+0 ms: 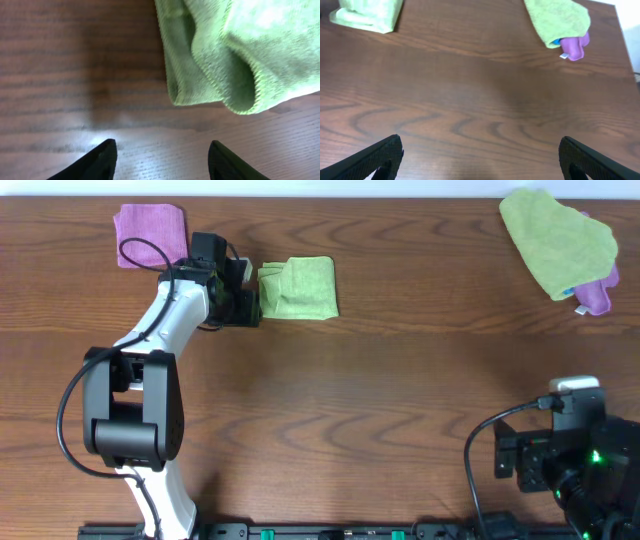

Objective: Fold the cloth
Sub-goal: 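Grasp the folded green bundle with the left gripper, then carry the green bundle left and place it on the pink cloth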

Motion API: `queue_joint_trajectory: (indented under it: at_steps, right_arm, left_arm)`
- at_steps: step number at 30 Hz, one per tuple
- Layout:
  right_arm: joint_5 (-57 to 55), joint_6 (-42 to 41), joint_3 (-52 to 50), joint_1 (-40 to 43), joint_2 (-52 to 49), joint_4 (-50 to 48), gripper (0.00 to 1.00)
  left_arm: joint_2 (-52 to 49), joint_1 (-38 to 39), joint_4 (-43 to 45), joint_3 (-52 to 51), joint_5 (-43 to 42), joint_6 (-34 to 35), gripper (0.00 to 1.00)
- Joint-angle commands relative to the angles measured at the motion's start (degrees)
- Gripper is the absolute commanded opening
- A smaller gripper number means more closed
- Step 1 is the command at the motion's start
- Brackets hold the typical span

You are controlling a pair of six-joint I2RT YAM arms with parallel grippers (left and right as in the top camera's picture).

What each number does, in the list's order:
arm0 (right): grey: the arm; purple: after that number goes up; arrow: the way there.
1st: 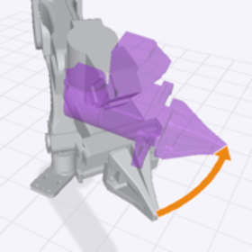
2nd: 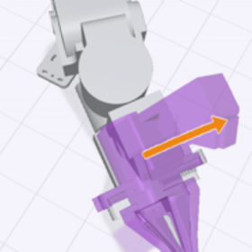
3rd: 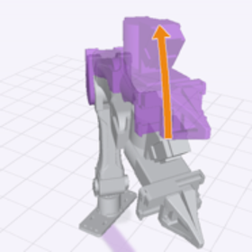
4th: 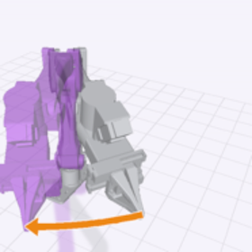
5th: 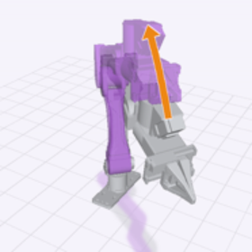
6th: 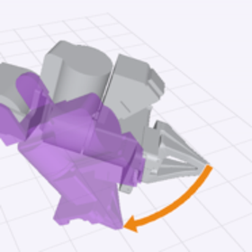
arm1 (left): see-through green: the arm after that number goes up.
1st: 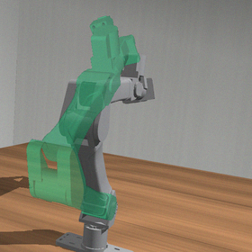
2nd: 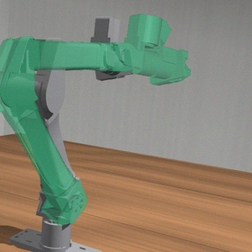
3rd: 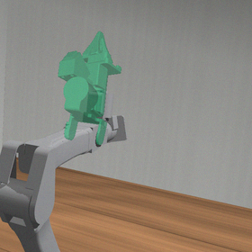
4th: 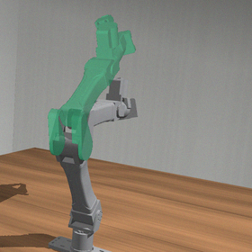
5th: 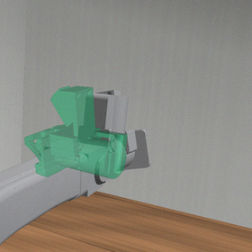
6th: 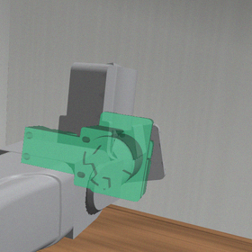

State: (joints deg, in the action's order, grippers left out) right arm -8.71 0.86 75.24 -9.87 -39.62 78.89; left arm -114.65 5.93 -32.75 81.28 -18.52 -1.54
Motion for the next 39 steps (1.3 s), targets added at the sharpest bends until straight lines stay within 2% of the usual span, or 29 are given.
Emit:
queue_joint_trajectory:
  at_steps: [1, 5, 14, 20, 34, 39]
  right_arm:
    - [2.2, -1.7, -0.3, 0.5, 0.0, 0.7, 0.99]
    - [2.6, -2.6, -0.3, 0.5, 0.0, 1.4, 0.99]
    - [3.2, -4.1, -0.3, 0.5, 0.0, 2.2, 0.99]
    - [4.3, -4.3, -0.3, 0.5, 0.0, 2.2, 0.99]
    - [4.7, -6.1, -0.3, 0.5, 0.0, 2.1, 0.99]
    - [4.7, -6.5, -0.3, 0.5, 0.0, 2.2, 0.99]
  left_arm:
    - [-0.4, -0.7, 2.3, -0.4, -4.8, 0.8, 0.66]
    - [-1.6, -1.8, 7.0, -0.5, -10.3, 4.2, 0.76]
    - [-8.0, -2.5, 14.1, -0.5, -22.0, 10.0, 0.79]
    - [-9.3, -2.5, 17.7, -0.5, -23.3, 12.5, 0.81]
    - [-12.0, -2.4, 19.3, -0.5, -23.8, 14.0, 0.86]
    - [-15.0, -1.8, 22.7, -0.5, -27.3, 16.9, 0.86]
